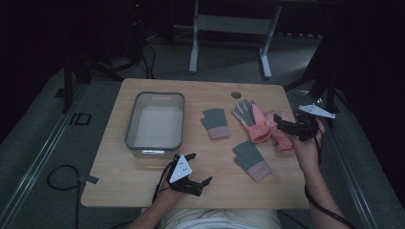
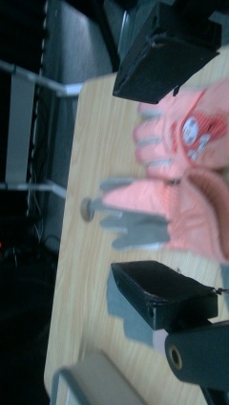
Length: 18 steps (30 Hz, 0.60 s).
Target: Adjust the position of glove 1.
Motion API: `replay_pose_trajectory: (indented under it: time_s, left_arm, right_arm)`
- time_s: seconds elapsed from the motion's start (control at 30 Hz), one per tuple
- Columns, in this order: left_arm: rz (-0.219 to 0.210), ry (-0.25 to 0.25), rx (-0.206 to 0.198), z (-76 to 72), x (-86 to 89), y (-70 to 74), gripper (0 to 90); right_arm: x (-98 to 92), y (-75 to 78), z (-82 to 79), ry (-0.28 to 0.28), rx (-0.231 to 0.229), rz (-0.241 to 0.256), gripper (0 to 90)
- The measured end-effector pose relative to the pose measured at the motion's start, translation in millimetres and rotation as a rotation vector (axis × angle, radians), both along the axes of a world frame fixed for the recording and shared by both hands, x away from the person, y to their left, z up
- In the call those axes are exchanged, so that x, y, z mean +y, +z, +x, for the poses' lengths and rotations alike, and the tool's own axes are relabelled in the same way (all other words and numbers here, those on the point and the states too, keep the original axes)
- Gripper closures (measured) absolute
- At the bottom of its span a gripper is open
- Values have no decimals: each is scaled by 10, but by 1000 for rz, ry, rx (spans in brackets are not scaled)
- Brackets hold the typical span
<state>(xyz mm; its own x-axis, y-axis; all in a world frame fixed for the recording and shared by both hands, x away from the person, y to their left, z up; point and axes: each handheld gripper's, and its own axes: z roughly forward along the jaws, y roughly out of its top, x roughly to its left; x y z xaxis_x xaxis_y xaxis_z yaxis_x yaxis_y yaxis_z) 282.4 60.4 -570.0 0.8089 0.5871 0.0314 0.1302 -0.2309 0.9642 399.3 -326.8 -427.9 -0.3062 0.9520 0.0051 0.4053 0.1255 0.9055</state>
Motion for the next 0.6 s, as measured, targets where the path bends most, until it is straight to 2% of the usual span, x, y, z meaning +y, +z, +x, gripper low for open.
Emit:
replay_pose_trajectory:
  time_s: [0.03, 0.07, 0.17, 0.2, 0.4, 0.5, 0.6]
  left_arm:
    - [0, 0, 0, 0, 0, 0, 1]
    - [0, -2, 1, 1, 1, 0, 0]
    - [1, -2, 0, -1, 0, 0, 0]
    - [1, -2, 0, -1, 0, 0, 0]
    - [-6, -7, 8, 4, 5, 0, 0]
    - [-6, -7, 8, 3, 4, 0, 0]
    - [-4, -8, 6, 2, 4, 0, 0]
  right_arm:
    - [0, 0, 0, 0, 0, 0, 153]
    - [83, 3, 42, 32, 10, -1, 172]
    - [110, 0, 59, 45, 14, -2, 183]
    - [215, -18, 108, 77, 23, -3, 205]
    - [450, -68, 169, 150, 14, -4, 254]
    - [582, -101, 213, 173, 12, -16, 334]
    - [681, -135, 251, 192, 1, -16, 377]
